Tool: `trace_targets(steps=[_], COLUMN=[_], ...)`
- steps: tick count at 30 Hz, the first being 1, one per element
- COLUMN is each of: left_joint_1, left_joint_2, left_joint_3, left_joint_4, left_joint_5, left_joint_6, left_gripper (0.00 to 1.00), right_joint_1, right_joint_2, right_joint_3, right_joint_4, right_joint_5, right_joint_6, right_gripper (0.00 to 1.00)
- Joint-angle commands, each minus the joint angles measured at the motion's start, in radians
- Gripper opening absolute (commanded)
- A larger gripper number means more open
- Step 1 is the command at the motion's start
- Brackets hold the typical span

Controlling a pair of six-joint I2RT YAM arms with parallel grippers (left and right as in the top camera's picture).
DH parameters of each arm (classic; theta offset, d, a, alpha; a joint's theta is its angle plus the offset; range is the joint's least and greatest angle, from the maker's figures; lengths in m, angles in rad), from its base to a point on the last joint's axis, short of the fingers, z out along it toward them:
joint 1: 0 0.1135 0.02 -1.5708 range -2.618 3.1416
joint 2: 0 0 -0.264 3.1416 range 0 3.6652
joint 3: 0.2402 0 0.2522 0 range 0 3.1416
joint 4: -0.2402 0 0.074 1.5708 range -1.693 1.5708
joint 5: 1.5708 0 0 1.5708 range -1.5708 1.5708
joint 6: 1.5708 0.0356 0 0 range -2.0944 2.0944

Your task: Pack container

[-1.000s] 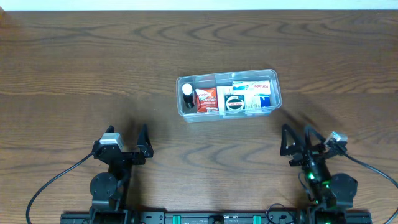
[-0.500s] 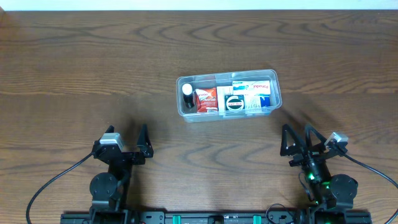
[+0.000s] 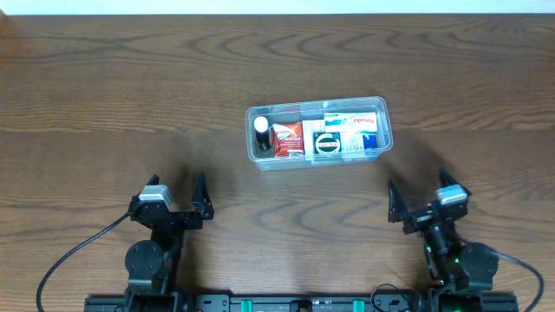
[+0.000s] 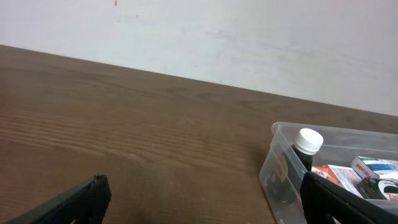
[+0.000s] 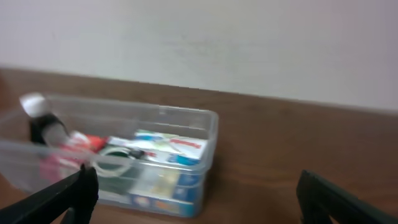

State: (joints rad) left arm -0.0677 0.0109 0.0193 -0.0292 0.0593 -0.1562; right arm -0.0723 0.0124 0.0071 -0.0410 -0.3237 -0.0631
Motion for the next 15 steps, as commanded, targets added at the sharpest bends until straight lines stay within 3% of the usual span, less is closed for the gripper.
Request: trace_targets(steps=[1, 15], left_joint_1=[-0.003, -0.003], left_joint_2=[-0.007, -0.007], left_joint_3=[-0.015, -0.015], left_joint_4=[-0.037, -0.037], left_joint_5=[-0.008, -0.008], left_joint_6=[0.011, 0.011], left_gripper=[0.98, 0.98], right_joint_1=[0.009, 0.009], right_joint_2=[-0.007, -0.007], right_joint_3=[-0.002, -0.002], right_joint_4=[-0.005, -0.005], right_joint_5=[0.029, 0.032], right_joint_6=[-0.313, -0.357], right_gripper=[0.99, 0.99])
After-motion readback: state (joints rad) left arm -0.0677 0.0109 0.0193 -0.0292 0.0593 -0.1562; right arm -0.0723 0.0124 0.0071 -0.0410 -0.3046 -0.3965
